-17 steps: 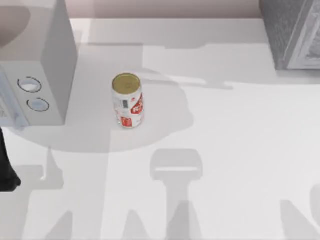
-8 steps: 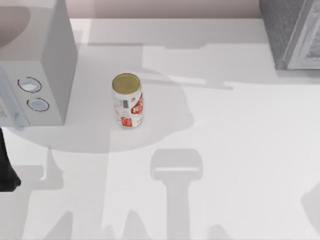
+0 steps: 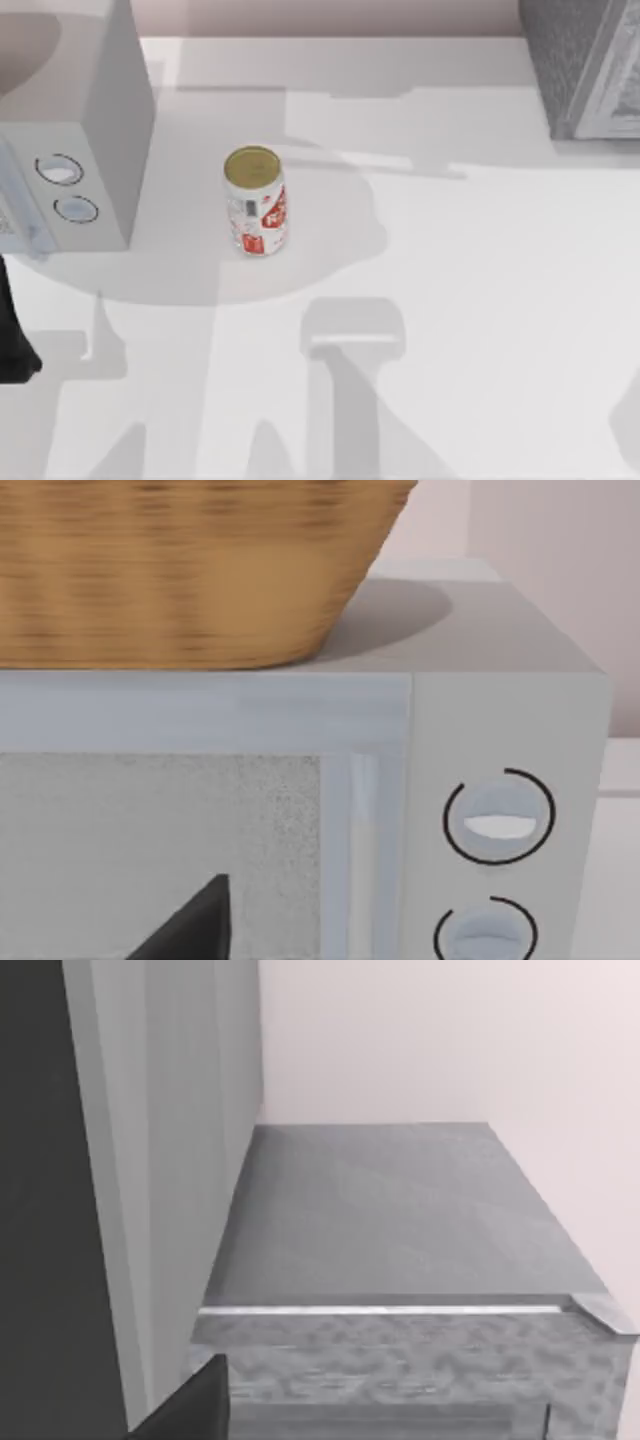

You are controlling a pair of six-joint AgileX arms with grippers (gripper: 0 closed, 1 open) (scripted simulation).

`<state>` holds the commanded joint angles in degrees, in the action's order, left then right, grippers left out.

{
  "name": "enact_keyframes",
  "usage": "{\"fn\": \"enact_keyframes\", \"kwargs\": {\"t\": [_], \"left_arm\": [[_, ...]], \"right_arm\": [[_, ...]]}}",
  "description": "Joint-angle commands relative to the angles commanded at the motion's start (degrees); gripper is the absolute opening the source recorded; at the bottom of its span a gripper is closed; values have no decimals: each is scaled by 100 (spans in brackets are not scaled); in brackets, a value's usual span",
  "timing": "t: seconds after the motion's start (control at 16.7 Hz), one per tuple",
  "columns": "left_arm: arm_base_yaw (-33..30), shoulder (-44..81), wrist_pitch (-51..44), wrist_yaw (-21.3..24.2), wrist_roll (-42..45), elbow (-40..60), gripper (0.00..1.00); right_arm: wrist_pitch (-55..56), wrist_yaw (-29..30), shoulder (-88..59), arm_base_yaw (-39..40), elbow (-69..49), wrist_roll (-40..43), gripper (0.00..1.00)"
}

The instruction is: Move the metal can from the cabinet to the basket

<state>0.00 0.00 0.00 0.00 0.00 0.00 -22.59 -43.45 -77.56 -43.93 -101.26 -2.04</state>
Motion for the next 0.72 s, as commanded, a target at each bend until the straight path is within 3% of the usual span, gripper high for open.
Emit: {"fn": "enact_keyframes", "kwargs": {"t": [0.54, 0.72], "left_arm": [[0, 0, 0, 0, 0, 0, 100], [0, 0, 0, 0, 0, 0, 100]], "right_arm": [[-112, 4605, 192, 4596, -49, 24, 100], [-161, 5903, 285, 5889, 71, 55, 100]]}}
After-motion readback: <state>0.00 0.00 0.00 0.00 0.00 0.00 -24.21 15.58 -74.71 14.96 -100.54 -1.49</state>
